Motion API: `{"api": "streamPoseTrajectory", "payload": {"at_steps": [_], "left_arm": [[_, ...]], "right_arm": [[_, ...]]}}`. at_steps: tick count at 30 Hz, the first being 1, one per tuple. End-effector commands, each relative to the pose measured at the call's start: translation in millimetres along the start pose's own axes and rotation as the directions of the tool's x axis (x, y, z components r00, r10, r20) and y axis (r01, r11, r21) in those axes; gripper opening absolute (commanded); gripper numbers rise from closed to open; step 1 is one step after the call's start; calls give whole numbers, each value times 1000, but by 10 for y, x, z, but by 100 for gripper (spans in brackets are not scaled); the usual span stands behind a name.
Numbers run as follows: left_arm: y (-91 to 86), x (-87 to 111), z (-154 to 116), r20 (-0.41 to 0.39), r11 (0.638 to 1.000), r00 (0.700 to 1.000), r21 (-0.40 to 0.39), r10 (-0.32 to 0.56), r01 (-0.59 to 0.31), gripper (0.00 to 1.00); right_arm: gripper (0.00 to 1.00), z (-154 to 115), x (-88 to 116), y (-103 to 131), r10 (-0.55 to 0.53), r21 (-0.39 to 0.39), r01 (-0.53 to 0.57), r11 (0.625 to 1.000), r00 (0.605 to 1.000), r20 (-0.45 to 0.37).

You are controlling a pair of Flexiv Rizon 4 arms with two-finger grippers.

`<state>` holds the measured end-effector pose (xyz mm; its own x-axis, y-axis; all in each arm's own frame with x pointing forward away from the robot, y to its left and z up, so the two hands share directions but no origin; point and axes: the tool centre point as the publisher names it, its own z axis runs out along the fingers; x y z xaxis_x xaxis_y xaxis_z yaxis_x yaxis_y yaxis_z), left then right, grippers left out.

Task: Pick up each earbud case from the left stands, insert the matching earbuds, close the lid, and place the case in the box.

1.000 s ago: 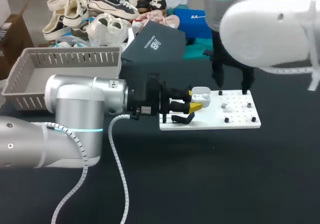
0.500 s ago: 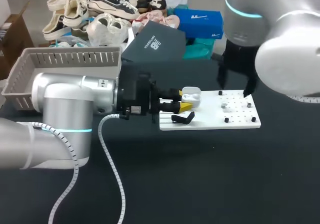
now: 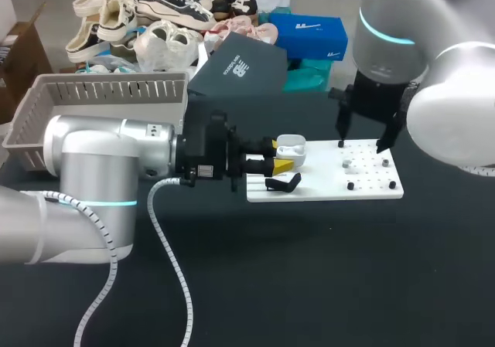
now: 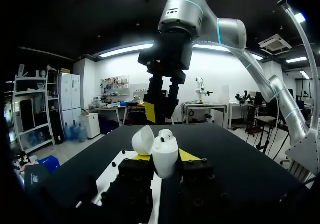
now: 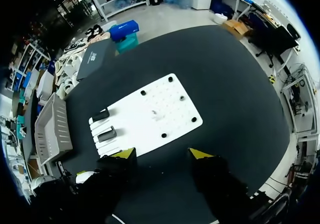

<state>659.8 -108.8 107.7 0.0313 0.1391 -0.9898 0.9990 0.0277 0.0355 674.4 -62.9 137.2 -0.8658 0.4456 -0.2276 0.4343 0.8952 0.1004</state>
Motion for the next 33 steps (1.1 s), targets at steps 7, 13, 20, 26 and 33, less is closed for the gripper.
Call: {"api": "streamPoseTrajectory", "payload": {"at_steps": [7,13,20,26,33], "left_arm": [[-13,2,-2,2,1000,1000,-4,1,-1,0],[-13,2,-2,2,1000,1000,-4,1,-1,0],[-13,2,-2,2,1000,1000,-4,1,-1,0],[-13,2,-2,2,1000,1000,-4,1,-1,0],[-13,2,-2,2,1000,1000,-4,1,-1,0]], "right_arm": [[60,321,-135,-69,-29,-24,29,999,1000,-3],[64,428,-180,-51,-76,-52,77,996,997,10],[58,571,-191,54,-124,-69,125,990,992,13],[49,790,-198,121,-117,-54,117,992,993,3],[45,915,-195,175,-99,-57,99,994,995,-4]]}}
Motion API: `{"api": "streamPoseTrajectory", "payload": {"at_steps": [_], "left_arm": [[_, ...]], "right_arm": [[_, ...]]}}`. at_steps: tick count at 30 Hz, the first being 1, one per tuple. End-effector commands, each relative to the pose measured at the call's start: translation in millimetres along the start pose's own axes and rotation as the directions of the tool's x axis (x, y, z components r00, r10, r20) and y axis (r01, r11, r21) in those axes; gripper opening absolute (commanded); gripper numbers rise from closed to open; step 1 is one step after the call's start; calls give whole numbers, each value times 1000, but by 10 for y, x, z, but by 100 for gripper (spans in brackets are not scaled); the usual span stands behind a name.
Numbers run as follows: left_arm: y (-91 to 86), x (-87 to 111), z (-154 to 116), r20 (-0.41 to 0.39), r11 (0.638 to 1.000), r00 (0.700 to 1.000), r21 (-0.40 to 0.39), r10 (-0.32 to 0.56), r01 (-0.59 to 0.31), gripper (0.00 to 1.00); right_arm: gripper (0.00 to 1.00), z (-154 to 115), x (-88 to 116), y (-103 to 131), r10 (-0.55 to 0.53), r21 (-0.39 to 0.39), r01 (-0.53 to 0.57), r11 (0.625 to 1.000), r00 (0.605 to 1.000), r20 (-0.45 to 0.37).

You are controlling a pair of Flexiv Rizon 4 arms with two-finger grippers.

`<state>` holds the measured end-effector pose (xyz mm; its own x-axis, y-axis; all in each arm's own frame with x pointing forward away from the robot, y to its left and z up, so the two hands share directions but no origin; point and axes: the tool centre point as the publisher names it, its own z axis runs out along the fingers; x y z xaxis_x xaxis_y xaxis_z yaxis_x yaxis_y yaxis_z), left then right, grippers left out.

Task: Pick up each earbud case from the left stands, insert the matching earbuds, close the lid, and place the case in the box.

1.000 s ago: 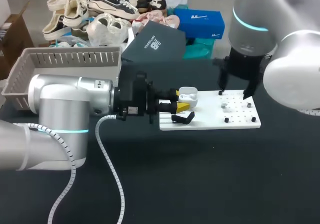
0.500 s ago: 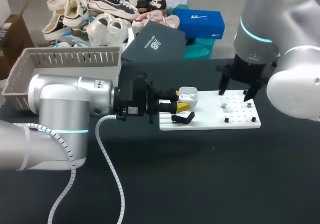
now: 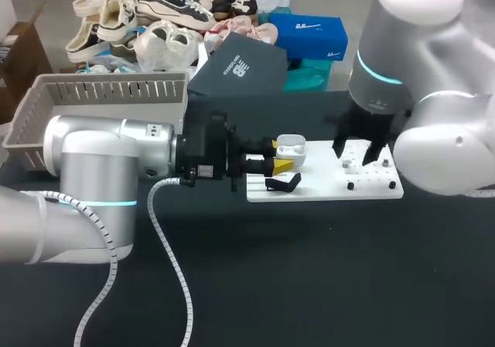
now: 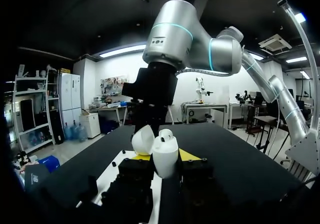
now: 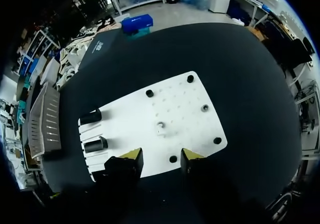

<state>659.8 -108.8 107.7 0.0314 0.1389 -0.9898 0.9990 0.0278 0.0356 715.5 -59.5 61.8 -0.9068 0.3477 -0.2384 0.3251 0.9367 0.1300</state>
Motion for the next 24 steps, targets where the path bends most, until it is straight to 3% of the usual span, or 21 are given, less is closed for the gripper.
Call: {"api": "streamPoseTrajectory", "payload": {"at_steps": [1,24], "left_arm": [[-13,2,-2,2,1000,1000,-4,1,-1,0],[-13,2,-2,2,1000,1000,-4,1,-1,0]], "right_arm": [[44,108,-28,33,8,-1,-8,1000,1000,-6],[37,344,-133,2,41,-2,-41,999,999,-1]]}}
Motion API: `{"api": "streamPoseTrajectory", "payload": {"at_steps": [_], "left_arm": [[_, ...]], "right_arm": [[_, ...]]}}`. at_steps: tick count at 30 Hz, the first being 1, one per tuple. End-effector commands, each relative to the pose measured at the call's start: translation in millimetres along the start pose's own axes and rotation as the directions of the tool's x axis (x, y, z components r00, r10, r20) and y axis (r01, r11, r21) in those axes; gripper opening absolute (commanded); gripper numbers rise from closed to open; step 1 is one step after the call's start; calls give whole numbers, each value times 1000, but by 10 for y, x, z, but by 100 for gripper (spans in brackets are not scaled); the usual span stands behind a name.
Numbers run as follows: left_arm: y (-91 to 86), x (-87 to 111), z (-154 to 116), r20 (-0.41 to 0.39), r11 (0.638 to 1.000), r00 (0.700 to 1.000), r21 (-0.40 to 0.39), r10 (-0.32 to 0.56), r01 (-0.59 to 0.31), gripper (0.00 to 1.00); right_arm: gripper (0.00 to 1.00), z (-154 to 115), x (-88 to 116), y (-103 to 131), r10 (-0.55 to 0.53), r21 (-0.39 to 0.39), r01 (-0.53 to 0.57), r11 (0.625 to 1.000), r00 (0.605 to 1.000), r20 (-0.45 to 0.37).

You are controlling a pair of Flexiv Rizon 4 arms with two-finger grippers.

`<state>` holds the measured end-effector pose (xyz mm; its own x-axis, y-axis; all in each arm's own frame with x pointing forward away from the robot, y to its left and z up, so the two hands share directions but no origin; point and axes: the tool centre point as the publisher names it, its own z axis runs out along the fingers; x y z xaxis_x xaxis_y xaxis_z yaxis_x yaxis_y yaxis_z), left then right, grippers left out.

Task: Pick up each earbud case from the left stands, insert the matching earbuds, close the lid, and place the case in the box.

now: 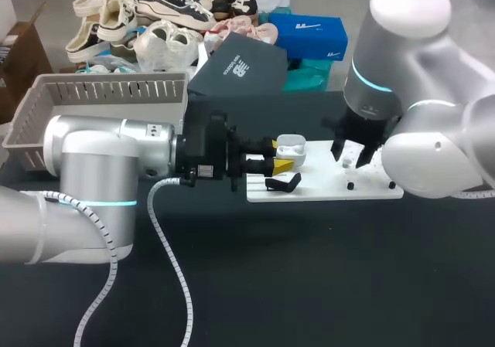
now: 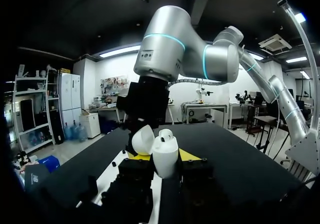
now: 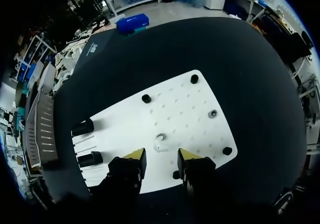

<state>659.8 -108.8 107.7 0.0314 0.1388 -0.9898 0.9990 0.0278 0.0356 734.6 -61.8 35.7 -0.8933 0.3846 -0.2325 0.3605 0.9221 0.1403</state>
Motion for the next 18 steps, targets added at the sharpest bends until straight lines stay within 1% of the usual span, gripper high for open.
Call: {"api": "streamPoseTrajectory", "payload": {"at_steps": [1,18], "left_arm": [[-13,1,-1,2,1000,1000,-4,1,-1,0],[-13,1,-1,2,1000,1000,-4,1,-1,0]], "right_arm": [[36,52,-20,-8,2,0,-2,1000,1000,-1],[32,123,-85,-2,-3,3,3,1000,1000,-10]]}}
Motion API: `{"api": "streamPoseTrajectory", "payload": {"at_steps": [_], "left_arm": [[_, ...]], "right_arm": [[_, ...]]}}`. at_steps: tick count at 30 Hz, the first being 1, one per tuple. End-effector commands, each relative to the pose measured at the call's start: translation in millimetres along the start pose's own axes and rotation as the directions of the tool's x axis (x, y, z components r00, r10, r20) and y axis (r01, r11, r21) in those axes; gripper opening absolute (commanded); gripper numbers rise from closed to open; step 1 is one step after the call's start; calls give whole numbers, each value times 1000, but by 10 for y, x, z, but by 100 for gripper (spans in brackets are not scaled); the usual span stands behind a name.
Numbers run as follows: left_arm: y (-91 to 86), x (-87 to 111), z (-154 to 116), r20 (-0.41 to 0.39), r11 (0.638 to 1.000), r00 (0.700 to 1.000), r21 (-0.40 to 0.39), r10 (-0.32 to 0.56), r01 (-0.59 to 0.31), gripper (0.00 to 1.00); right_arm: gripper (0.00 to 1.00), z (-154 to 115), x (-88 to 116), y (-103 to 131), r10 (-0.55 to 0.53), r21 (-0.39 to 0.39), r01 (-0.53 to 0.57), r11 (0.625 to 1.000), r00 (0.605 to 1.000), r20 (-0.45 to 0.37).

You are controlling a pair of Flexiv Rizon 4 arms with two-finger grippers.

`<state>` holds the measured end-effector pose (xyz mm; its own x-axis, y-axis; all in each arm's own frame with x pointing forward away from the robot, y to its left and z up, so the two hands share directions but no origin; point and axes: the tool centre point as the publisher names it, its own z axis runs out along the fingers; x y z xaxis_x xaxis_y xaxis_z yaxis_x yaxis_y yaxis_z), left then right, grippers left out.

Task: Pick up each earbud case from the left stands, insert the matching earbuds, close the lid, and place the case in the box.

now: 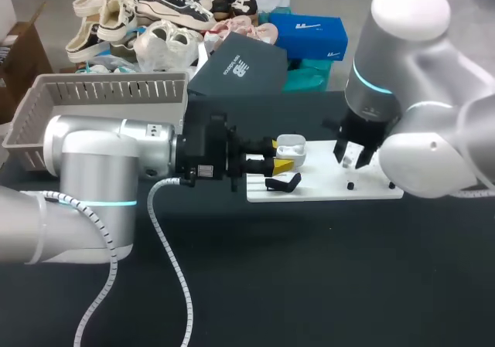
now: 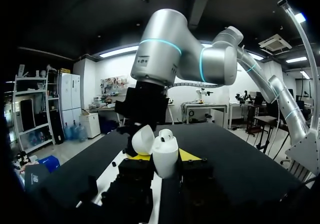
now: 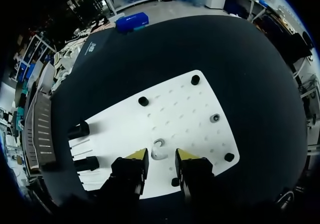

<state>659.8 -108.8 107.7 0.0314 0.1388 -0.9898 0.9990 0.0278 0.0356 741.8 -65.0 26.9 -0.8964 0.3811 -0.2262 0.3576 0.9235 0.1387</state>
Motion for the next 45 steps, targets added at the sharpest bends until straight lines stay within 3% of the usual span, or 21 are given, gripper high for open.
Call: {"api": "streamPoseTrajectory", "payload": {"at_steps": [1,6,18,21,22,23,32,45], "left_arm": [[-13,1,-1,2,1000,1000,-4,1,-1,0],[-13,1,-1,2,1000,1000,-4,1,-1,0],[-13,1,-1,2,1000,1000,-4,1,-1,0],[-13,1,-1,2,1000,1000,-4,1,-1,0],[-13,1,-1,2,1000,1000,-4,1,-1,0],[-13,1,-1,2,1000,1000,-4,1,-1,0],[-13,1,-1,2,1000,1000,-4,1,-1,0],[-13,1,-1,2,1000,1000,-4,1,-1,0]], "right_arm": [[31,25,-35,15,0,3,0,1000,1000,-4],[25,38,-43,10,2,2,-2,1000,1000,-9],[23,77,-40,30,-4,7,4,1000,1000,-16],[16,78,-41,33,-7,7,7,1000,1000,-18],[1,78,-41,36,-8,6,8,1000,1000,-18],[0,79,-41,39,-9,6,9,1000,1000,-18],[0,29,-24,34,-12,7,12,1000,1000,-14],[0,-391,38,-82,25,-11,-25,1000,999,43]]}}
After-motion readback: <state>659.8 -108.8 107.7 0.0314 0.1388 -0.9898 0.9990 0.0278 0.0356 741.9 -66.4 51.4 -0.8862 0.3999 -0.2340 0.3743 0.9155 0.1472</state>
